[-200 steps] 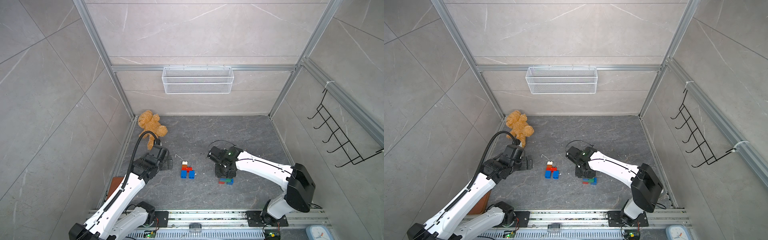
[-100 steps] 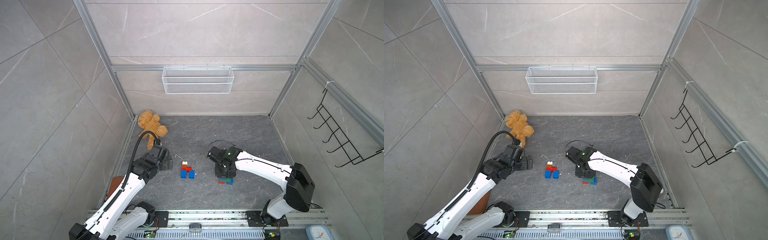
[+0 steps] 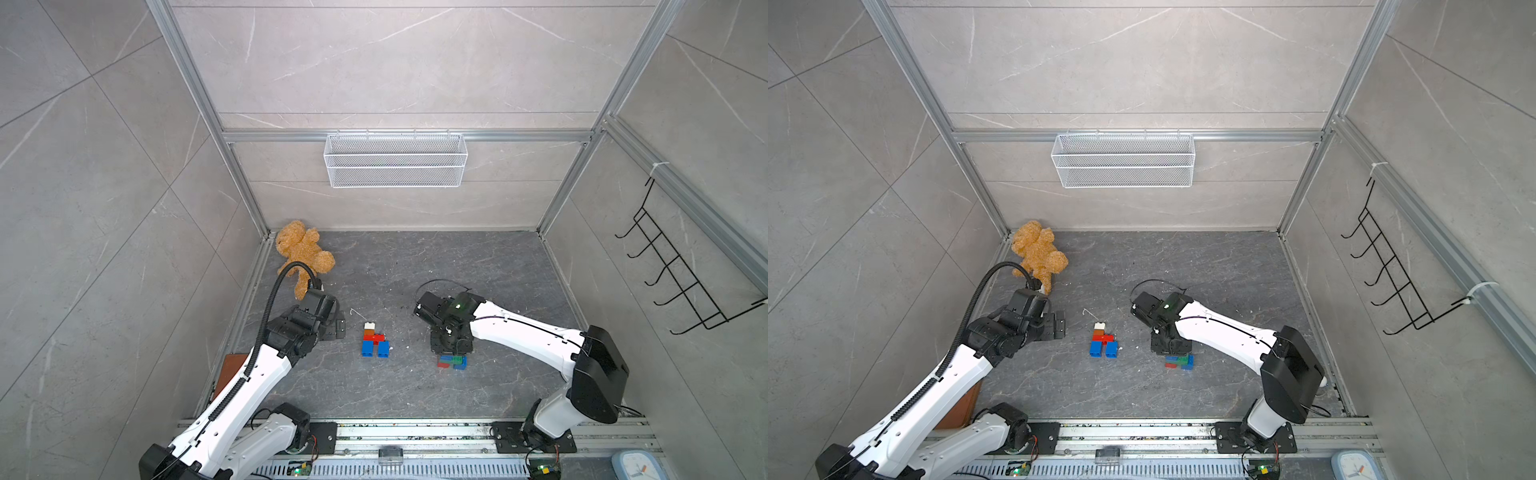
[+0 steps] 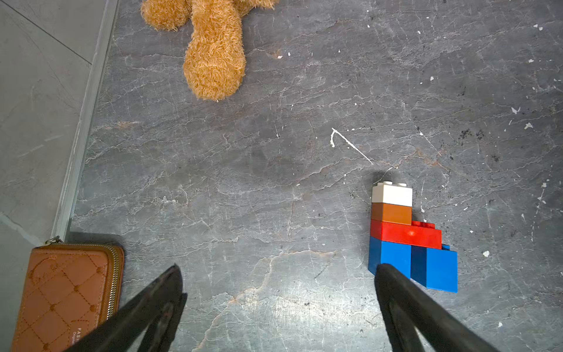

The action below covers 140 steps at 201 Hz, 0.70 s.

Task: Assemble the letter h with lego
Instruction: Assemble the lego brick with the lego brick.

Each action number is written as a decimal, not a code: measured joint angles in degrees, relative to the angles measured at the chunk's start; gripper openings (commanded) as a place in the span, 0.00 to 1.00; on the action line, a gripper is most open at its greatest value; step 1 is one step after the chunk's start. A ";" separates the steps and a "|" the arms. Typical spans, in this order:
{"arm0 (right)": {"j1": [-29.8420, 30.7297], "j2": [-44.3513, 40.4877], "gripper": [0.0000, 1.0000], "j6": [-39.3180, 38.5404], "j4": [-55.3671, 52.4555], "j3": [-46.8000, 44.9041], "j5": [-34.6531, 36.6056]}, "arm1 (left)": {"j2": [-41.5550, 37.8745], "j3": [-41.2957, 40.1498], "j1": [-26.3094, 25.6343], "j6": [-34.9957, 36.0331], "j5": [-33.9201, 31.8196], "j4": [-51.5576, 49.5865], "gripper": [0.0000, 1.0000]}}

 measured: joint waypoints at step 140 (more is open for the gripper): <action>-0.76 1.18 0.00 1.09 0.63 0.20 -1.31 | 0.24 0.00 0.00 0.00 0.07 0.00 1.00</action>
